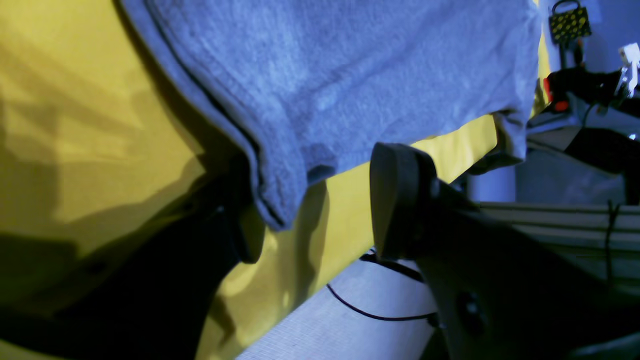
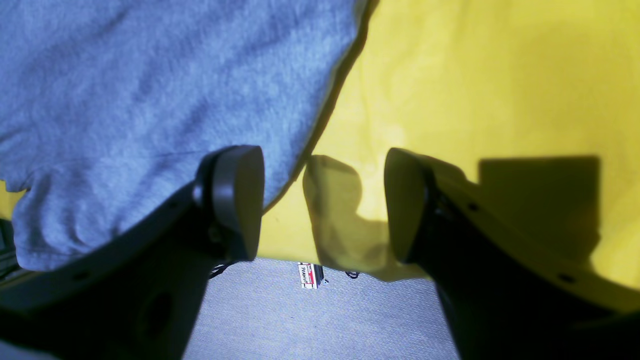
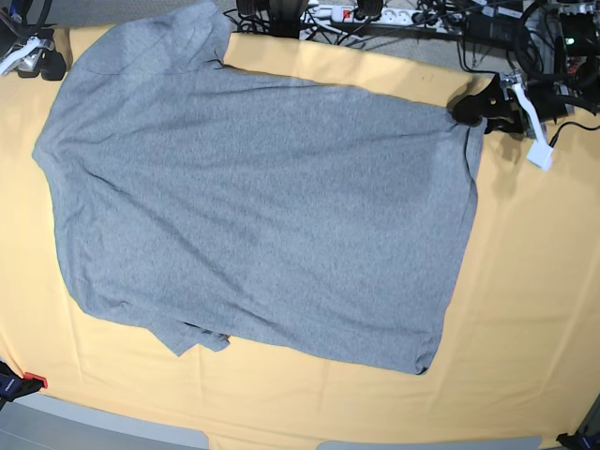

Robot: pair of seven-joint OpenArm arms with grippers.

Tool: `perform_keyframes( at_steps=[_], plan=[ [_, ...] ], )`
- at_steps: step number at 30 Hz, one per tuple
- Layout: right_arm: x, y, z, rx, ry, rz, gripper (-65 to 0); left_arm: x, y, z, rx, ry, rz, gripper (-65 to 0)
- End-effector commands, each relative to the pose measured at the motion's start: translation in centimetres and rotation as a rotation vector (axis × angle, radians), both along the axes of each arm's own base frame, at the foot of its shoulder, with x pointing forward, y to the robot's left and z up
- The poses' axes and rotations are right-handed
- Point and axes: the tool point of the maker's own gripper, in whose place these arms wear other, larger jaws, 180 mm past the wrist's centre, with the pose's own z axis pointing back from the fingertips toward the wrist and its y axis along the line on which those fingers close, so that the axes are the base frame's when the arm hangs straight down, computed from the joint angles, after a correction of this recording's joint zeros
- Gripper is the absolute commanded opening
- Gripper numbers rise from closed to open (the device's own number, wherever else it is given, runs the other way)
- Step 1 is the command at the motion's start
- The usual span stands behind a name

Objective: Layout the t-shirt on the table in an organized manner, then fold the t-shirt properly
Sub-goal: 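Grasp the shirt's shoulder corner with the left gripper and tug it outward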

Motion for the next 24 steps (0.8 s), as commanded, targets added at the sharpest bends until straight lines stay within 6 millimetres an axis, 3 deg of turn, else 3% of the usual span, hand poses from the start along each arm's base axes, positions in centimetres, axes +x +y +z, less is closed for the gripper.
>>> perform_keyframes(
  at_steps=[1, 4, 5, 7, 8, 17, 24],
  plan=[
    [0.6, -0.3, 0.9, -0.019, -0.028, 0.018, -25.8, -1.3, 1.2, -1.5, 0.108, 0.064, -0.043, -31.3],
    [0.5, -0.3, 0.9, -0.02, -0.028, 0.019, -25.8, -1.4, 1.7, -2.1, 0.149, 0.091, -0.03, -35.8],
    [0.5, -0.3, 0.9, -0.02, -0.027, 0.019, -25.8, -1.1, 1.9, -2.1, 0.153, 0.08, -0.014, -41.9],
    [0.4, -0.3, 0.9, -0.025, -0.025, 0.032, -25.8, -0.8, 2.1, -2.2, 0.166, 0.071, -0.001, -62.6],
    [0.3, -0.2, 0.9, -0.03, -0.027, 0.044, -25.8, -0.9, 2.1, -2.3, 0.169, 0.073, -0.001, -65.0],
    [-0.8, 1.2, 0.4, 0.025, -0.002, 0.072, -25.8, -0.1, 1.0, -0.8, 0.073, 0.019, 0.002, -65.0],
    [-1.7, 0.9, -0.9, -0.021, 0.079, 0.09, -25.8, 0.0, 0.9, -0.6, 0.065, 0.016, 0.001, -65.0]
  ],
)
